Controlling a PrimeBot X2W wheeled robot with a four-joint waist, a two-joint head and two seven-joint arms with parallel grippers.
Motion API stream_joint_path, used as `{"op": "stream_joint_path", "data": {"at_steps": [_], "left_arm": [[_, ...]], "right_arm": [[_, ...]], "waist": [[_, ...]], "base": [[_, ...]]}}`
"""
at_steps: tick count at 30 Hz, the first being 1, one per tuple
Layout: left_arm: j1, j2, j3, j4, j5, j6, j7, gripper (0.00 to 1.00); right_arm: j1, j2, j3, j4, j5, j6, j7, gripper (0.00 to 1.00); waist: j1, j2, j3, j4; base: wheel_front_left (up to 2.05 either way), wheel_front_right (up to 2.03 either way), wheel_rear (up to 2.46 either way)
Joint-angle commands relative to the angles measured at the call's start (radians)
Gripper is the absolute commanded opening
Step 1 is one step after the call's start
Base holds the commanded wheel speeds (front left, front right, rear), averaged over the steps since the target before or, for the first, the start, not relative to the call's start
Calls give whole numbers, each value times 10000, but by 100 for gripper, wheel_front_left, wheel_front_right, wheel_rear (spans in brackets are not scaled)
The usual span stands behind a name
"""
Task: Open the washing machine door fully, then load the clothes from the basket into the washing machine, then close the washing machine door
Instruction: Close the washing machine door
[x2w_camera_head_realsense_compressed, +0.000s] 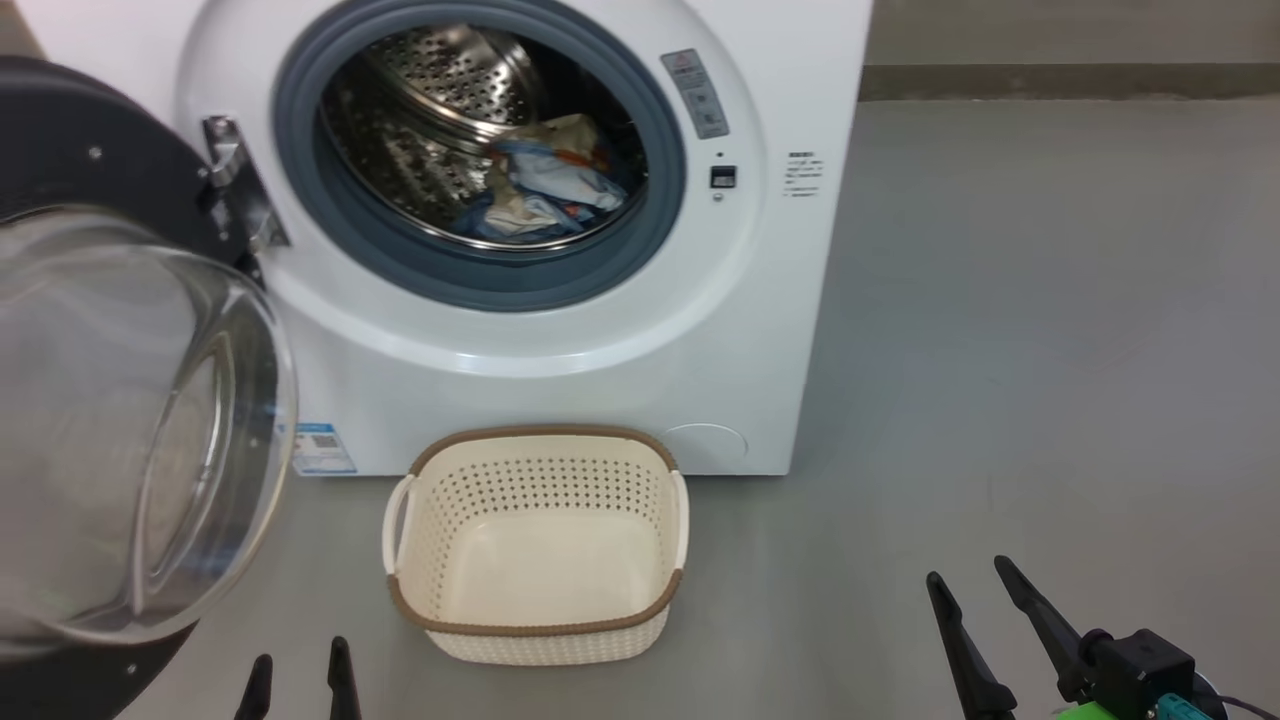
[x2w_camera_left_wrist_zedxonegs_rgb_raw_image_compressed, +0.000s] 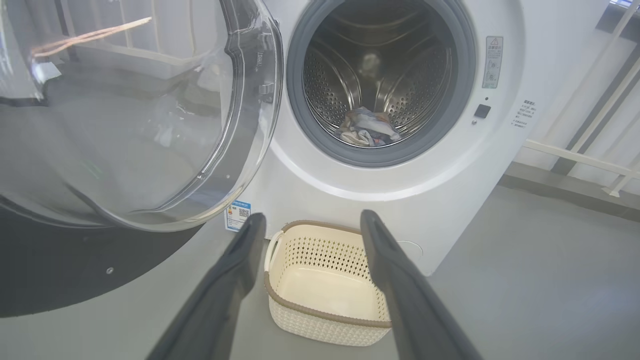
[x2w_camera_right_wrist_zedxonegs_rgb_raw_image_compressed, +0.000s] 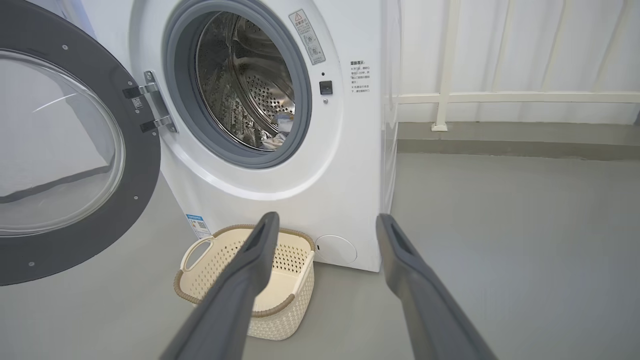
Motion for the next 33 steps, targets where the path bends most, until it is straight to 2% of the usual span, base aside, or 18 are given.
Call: {"op": "stream_joint_path", "data": {"at_steps": [1, 19, 25, 33], "left_arm": [[-327, 79, 340, -276, 79, 69, -65, 100], [-262, 79, 375, -455, -19, 111, -65, 100], [-279, 79, 359, -462, -34, 115, -65, 100], [-289, 79, 397, -456, -69, 153, -65, 100]], "right_arm": [[-377, -176, 292, -278, -91, 14, -49, 100], [-776, -406, 693, -268, -50, 14, -49, 100], [-963, -437, 847, -226, -43, 14, -49, 100], [-1070, -437, 931, -157, -58, 14, -49, 100]], "waist": [[-1, -1, 38, 509], [-1, -1, 24, 3044], [-1, -1, -6, 3646], [-1, -1, -55, 4074]], "base": [[0, 0, 0], [0, 0, 0], [0, 0, 0], [0, 0, 0]]}}
